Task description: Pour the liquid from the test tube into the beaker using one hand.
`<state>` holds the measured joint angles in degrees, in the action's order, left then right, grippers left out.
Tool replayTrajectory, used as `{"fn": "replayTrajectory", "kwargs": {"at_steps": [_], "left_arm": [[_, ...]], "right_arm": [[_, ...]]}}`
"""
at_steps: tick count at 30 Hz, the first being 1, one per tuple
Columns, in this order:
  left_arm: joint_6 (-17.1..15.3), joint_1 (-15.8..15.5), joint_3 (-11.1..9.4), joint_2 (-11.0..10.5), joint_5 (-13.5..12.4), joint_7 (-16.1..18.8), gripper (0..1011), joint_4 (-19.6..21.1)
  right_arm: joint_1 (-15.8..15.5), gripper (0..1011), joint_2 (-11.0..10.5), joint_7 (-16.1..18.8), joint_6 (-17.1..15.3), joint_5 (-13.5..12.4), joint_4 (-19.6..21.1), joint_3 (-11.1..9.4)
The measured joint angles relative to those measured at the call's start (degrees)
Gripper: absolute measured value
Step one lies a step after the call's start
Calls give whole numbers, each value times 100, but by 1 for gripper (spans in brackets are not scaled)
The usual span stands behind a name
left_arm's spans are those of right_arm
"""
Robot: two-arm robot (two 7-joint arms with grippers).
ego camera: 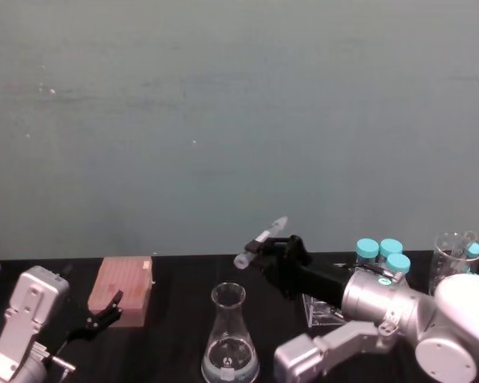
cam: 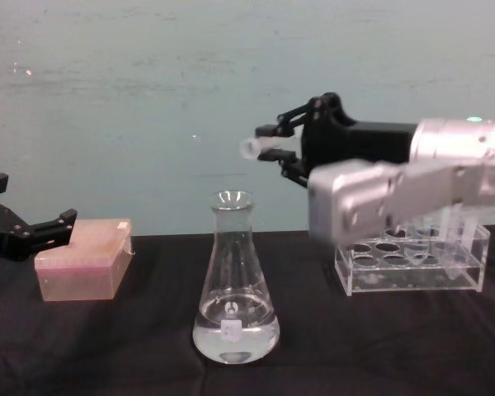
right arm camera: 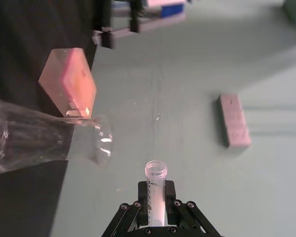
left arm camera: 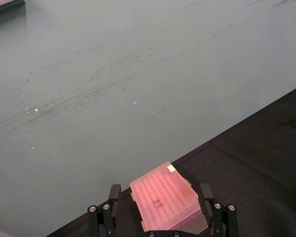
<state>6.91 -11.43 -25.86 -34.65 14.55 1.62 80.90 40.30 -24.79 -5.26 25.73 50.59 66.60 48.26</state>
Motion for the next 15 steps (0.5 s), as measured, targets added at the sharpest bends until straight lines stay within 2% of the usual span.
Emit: {"fn": "replayTrajectory", "kwargs": {"at_steps": [1, 3, 4, 5, 7, 9, 10, 13, 14, 15], "left_arm": [[0, 0, 0, 0, 0, 0, 1000, 0], [0, 0, 0, 0, 0, 0, 1000, 0], [0, 0, 0, 0, 0, 0, 1000, 0], [0, 0, 0, 0, 0, 0, 1000, 0], [0, 0, 0, 0, 0, 0, 1000, 0], [0, 0, 0, 0, 0, 0, 1000, 0], [0, 0, 0, 0, 0, 0, 1000, 0], [0, 0, 0, 0, 0, 0, 1000, 0], [0, 0, 0, 0, 0, 0, 1000, 0], [0, 0, 0, 0, 0, 0, 1000, 0]], "right_arm": [[-50, 191, 8, 232, 35, -339, 20, -126], [-111, 191, 26, 532, 60, -761, 40, -284], [-154, 191, 45, 830, 66, -1183, 45, -428], [-154, 191, 45, 830, 66, -1183, 45, -428], [-233, 191, 108, 1549, 19, -2217, 24, -778], [-255, 191, 150, 1947, -61, -2827, -29, -977], [-261, 191, 200, 2338, -168, -3380, -105, -1170], [-250, 191, 283, 2867, -396, -4139, -241, -1444], [-229, 191, 332, 3131, -545, -4510, -330, -1598], [-215, 191, 358, 3260, -624, -4688, -385, -1673]]}}
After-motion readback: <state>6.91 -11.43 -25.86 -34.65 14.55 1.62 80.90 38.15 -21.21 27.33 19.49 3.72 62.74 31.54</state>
